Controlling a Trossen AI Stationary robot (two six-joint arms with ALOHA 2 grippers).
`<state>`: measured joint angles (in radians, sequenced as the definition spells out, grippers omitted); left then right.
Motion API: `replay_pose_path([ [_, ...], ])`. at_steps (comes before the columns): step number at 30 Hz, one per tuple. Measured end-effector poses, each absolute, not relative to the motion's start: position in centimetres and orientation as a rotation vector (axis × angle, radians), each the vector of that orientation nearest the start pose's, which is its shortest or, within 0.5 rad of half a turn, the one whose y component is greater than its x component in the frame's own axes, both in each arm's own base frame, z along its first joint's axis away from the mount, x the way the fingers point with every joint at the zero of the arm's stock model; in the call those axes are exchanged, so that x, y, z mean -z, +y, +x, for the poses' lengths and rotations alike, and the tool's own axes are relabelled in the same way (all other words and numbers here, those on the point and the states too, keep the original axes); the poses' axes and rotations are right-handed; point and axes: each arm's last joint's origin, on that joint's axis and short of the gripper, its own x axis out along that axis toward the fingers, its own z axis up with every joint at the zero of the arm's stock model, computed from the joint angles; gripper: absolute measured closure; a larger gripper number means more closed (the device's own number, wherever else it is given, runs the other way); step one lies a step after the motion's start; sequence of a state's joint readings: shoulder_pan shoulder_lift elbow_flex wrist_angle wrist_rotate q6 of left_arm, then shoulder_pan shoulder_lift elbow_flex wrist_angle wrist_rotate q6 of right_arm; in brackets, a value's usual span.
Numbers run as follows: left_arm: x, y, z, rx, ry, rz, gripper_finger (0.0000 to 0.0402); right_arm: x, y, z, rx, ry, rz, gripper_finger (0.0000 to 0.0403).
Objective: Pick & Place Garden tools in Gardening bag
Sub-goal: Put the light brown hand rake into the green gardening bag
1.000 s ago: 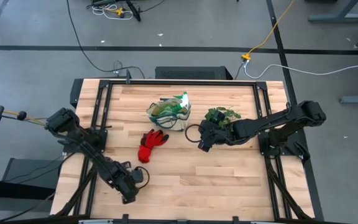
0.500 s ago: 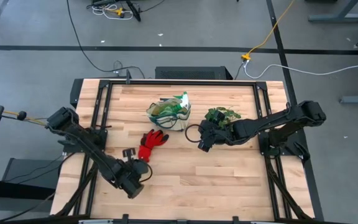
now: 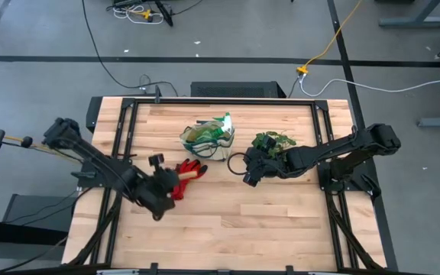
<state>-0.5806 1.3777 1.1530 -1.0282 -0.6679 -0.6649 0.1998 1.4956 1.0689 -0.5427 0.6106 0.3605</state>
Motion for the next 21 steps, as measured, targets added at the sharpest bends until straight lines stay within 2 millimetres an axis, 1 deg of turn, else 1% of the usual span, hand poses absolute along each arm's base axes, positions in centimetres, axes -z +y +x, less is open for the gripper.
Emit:
replay_pose_path([
  [6,-30.7,-9.5,20.8,-0.445,0.805,0.172,0.0337,-24.5,4.3,29.8,0.527,0.803,-0.054,0.0248],
  [13,-33.0,-7.2,20.3,-0.447,0.709,0.201,0.0337,-24.5,4.3,29.8,0.524,0.800,-0.060,0.0248],
  [17,-34.1,-5.9,20.4,-0.443,0.661,0.227,0.0337,-24.5,4.3,29.8,0.525,0.800,-0.060,0.0248],
  [19,-34.1,-5.2,20.5,-0.424,0.637,0.232,0.0337,-24.5,4.3,29.8,0.524,0.799,-0.060,0.0248],
  [21,-33.9,-4.5,20.7,-0.366,0.590,0.211,0.0337,-24.5,4.3,29.8,0.524,0.799,-0.059,0.0248],
])
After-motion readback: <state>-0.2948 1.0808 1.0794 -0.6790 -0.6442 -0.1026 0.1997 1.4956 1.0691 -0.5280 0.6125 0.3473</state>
